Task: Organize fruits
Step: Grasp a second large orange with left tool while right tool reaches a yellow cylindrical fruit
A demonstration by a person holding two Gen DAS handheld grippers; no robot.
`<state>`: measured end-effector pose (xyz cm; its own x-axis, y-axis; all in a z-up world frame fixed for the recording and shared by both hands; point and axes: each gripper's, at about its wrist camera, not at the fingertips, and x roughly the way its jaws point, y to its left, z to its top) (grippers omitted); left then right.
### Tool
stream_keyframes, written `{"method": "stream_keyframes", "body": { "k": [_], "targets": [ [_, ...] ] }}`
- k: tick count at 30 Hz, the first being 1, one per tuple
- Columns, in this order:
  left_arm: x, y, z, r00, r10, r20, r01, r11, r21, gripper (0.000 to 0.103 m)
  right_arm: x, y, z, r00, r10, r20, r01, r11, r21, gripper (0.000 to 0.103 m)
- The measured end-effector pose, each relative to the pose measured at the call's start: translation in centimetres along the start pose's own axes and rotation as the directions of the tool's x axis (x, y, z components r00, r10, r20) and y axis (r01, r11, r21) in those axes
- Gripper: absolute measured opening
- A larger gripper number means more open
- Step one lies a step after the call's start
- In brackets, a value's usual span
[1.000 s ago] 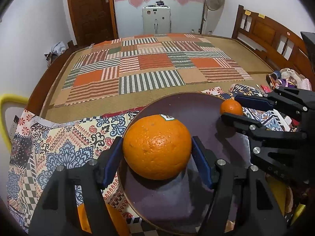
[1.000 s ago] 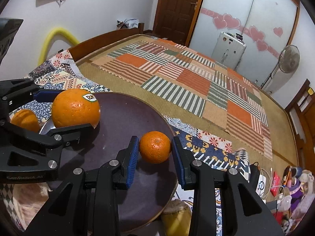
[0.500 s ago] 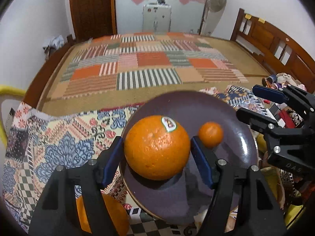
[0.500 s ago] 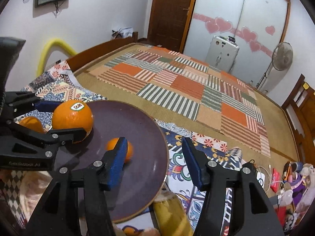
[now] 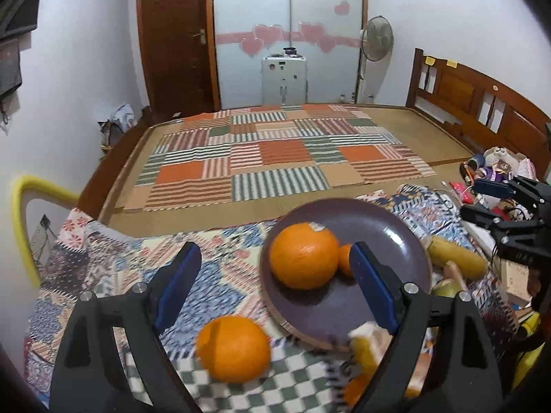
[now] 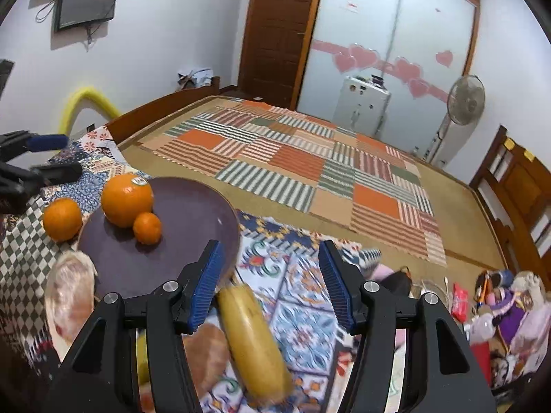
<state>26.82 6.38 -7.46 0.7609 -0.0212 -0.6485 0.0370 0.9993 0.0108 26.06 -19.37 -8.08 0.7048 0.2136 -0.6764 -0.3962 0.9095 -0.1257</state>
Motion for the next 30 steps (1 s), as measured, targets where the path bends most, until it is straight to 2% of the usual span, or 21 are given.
{"method": "stream_keyframes", "body": {
  "k": [7,13,20,24,26,27,28,30],
  "targets": [
    [0.2,2.5,-3.6,0.996,0.043,-0.072,-0.044,0.999,-0.010,0.088,-0.6,-0.8,-3.2,0.999,-0.027,-0.023,0.028,0.999,0.025,0.054],
    [1.8,3.3,-6.6,0.988,0.056,-0.146,-0.056,0.998,0.004,0.088,-0.2,-1.1,-5.5,0.997,-0.007,-0.076,0.011,0.999,0.045,0.054],
    [3.1,3.7,-7.5,0.985,0.040,-0.170,-0.043,0.999,-0.014,0.088,0.4,-1.0,-6.4,0.994,0.051,-0.100,-0.045,0.997,0.060,0.057],
    [3.4,3.3,-7.3,0.987,0.054,-0.149,-0.055,0.998,0.000,0.088,1.2,-0.4,-6.7,0.991,0.054,-0.119,-0.049,0.998,0.046,0.056],
    [3.5,2.9,-7.3,0.988,0.049,-0.148,-0.048,0.999,0.012,0.080,1.2,-0.4,-6.9,0.991,0.064,-0.116,-0.059,0.997,0.048,0.053],
    [3.6,2.8,-7.3,0.987,0.047,-0.151,-0.045,0.999,0.016,0.077,1.2,-0.3,-6.9,0.990,0.076,-0.119,-0.071,0.996,0.050,0.045],
    [3.7,2.7,-7.3,0.987,0.039,-0.159,-0.037,0.999,0.018,0.072,1.2,-0.3,-6.9,0.989,0.084,-0.124,-0.078,0.996,0.050,0.042],
    [4.0,2.6,-7.3,0.985,0.044,-0.165,-0.041,0.999,0.022,0.065,1.0,-0.1,-7.1,0.990,0.075,-0.118,-0.071,0.997,0.043,0.040]
  ]
}}
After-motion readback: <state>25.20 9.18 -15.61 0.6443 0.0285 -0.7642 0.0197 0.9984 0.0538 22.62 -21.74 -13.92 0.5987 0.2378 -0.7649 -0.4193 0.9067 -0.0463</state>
